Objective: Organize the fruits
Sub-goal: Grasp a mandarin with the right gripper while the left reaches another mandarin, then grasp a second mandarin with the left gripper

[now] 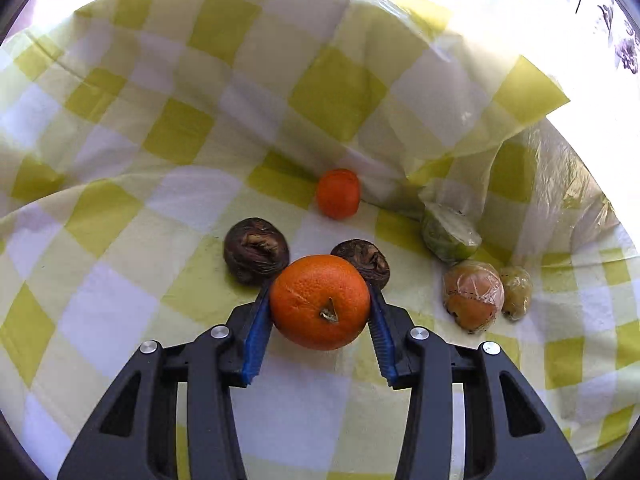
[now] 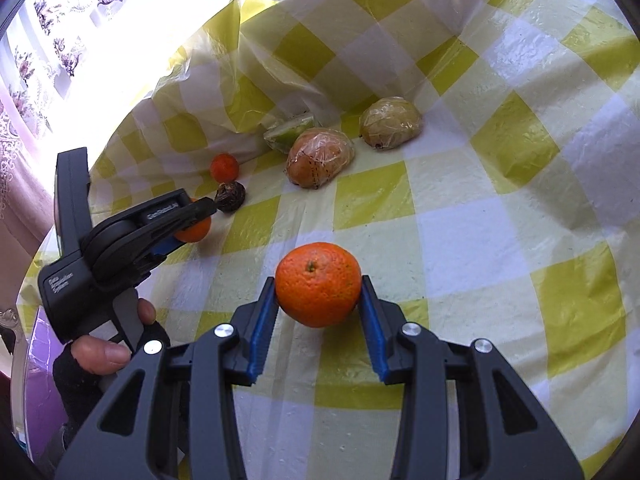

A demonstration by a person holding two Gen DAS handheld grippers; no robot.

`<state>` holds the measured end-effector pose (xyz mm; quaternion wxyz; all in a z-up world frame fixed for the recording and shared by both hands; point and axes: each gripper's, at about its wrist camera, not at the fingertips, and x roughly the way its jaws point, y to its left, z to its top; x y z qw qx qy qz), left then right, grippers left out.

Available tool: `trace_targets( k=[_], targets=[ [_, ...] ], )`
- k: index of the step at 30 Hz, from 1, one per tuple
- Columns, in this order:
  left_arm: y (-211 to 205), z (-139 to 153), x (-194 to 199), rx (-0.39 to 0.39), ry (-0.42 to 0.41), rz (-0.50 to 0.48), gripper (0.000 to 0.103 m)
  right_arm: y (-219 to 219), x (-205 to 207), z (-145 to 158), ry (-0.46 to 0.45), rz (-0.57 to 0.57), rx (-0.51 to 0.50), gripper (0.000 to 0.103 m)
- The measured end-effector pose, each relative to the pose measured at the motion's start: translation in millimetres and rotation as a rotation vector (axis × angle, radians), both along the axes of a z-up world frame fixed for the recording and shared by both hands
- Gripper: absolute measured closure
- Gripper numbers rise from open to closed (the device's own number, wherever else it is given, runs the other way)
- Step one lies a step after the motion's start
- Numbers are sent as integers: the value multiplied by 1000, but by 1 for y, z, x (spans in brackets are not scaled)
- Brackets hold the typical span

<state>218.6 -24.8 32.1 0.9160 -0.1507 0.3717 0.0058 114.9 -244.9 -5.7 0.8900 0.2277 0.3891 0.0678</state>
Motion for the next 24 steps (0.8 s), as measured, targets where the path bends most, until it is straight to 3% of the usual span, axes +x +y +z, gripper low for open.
trace_targets(
  k=[9,17,24],
  targets=[
    [11,9,-58,-62,-76,-3,60,-4,-5,2,-18,-37,7,62],
    [15,-7,-114,-150,-43,-58,60,-4,-8,3,-13,-53,-2,62],
    [20,-5,-168,-115,-46,-140,60,20,-61,10,-46,-50,-2,62]
  ],
)
